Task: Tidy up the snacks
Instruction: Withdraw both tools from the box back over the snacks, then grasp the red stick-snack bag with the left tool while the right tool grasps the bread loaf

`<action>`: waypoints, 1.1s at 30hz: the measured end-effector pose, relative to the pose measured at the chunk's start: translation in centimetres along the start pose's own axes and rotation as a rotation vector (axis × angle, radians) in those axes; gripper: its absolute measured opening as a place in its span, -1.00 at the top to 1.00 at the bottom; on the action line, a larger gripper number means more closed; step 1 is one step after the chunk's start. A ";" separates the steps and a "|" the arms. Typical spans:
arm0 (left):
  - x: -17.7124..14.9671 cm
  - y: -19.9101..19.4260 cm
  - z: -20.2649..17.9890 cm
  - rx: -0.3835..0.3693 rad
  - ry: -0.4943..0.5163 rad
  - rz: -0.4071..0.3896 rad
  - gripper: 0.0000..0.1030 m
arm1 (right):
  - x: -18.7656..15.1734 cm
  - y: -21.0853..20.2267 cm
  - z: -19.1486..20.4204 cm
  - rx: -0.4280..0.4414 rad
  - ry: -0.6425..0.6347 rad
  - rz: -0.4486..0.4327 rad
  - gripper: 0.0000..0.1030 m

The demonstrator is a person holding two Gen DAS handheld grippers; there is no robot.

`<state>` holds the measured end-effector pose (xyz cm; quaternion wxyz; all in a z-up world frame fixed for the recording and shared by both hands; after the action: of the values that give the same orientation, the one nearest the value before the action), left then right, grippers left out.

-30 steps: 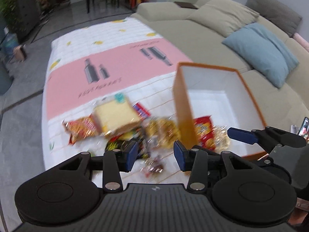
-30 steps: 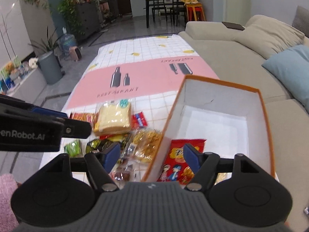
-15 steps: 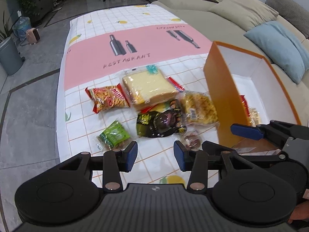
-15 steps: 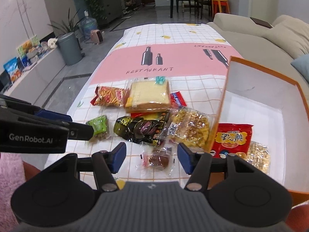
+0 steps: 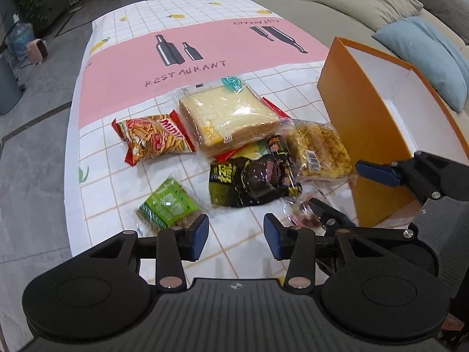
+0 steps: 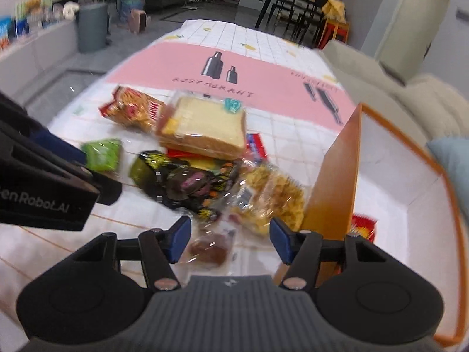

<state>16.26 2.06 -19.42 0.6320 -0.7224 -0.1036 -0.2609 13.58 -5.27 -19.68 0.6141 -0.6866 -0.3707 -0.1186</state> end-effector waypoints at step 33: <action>6.6 4.5 8.4 -0.029 0.178 0.030 -0.04 | 6.6 8.6 6.2 0.006 -0.986 -0.022 -0.40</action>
<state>25.99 8.24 -20.47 0.6318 -0.7070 -0.0323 -0.3161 22.00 3.17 -23.47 0.3663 -0.6550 -0.6250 0.2152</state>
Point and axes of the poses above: each gripper's, at about its wrist camera, not at the fingertips, and y roughly the way its jaws point, z to its left, x to its top, the point moved 9 cm from there along y, roughly the way its jaws point, and after that the axes turned 1 degree about -y, right-handed, at the moved point
